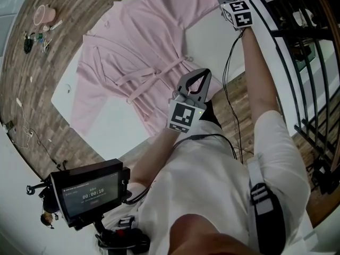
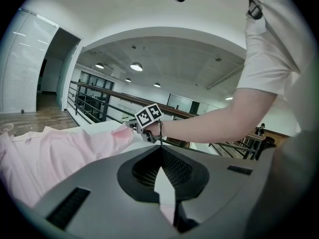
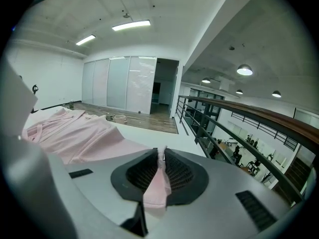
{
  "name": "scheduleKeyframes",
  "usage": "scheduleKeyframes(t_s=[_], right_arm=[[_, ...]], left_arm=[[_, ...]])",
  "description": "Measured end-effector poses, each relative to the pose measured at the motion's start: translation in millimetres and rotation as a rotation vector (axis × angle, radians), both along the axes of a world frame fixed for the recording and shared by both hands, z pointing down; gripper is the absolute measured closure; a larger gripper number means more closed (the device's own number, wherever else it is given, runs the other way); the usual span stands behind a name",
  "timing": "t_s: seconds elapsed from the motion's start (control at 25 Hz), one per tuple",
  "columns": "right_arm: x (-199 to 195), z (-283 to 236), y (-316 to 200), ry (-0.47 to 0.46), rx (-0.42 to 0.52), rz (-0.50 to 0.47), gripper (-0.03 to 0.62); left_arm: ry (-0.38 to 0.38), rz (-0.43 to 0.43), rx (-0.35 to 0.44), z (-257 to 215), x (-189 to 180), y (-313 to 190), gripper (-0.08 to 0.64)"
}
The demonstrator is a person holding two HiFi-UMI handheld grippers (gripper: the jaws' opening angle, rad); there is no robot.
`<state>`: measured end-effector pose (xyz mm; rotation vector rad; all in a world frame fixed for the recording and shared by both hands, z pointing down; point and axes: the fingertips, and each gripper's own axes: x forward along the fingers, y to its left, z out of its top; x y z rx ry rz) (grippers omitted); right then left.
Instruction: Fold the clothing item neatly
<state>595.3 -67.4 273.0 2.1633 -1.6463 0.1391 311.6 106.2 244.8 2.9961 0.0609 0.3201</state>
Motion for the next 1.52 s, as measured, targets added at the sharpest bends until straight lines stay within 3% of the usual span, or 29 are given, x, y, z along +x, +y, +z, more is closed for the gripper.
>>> scheduleKeyframes(t_s=[1.08,1.52], right_arm=[[-94,41,-38,-0.015,-0.033,-0.112,0.546],[-161,31,-58,-0.021,-0.024,-0.173,0.546]], left_arm=[[0.022,-0.068,0.02,17,-50,-22,0.557],[0.043,-0.084,0.029,5,-86,-29,0.557]])
